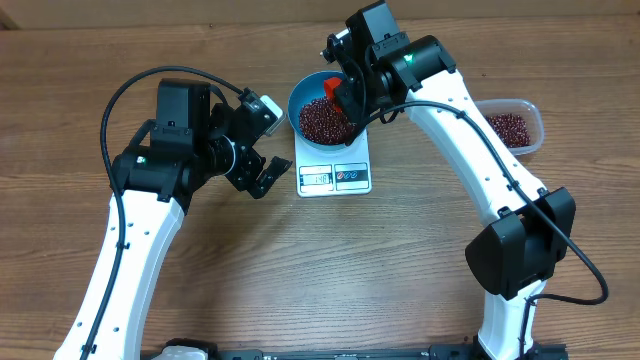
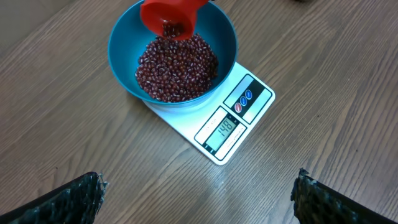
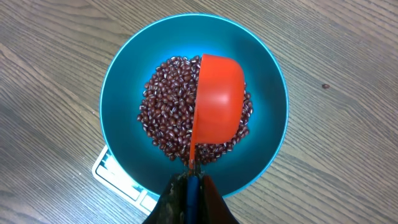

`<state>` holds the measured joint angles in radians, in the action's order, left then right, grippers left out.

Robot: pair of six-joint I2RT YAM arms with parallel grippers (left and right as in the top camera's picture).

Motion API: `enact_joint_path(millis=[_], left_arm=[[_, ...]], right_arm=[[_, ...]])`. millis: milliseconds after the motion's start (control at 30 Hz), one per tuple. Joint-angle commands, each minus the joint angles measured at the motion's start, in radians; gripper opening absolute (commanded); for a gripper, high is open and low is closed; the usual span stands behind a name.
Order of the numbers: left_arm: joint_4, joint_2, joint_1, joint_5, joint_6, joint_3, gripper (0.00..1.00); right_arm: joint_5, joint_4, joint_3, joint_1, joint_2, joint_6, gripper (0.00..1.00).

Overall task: Scoop item into bowl and weigh 150g on scale
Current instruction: 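Tilt the red scoop further to trickle beans until scale reads 150, then carry the red scoop right from the bowl to the bean tub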

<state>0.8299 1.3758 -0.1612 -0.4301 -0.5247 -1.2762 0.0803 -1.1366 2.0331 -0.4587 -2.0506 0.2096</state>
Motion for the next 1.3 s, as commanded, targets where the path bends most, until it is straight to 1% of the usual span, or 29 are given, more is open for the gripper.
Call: enact_joint_path(millis=[0, 700, 900, 1267], left_arm=[[-0.003, 0.004, 0.004, -0.005, -0.011, -0.021, 0.99], [-0.003, 0.004, 0.004, -0.005, -0.011, -0.021, 1.0], [-0.003, 0.004, 0.004, -0.005, -0.011, -0.021, 1.0], [-0.003, 0.005, 0.004, -0.005, -0.011, -0.021, 1.0]], right_arm=[[0.011, 0.006, 0.036, 0.003, 0.044, 0.002, 0.04], [0.027, 0.006, 0.036, 0.003, 0.044, 0.001, 0.04], [0.191, 0.006, 0.036, 0.027, 0.044, -0.026, 0.04], [0.507, -0.016, 0.036, 0.132, 0.044, -0.026, 0.04]])
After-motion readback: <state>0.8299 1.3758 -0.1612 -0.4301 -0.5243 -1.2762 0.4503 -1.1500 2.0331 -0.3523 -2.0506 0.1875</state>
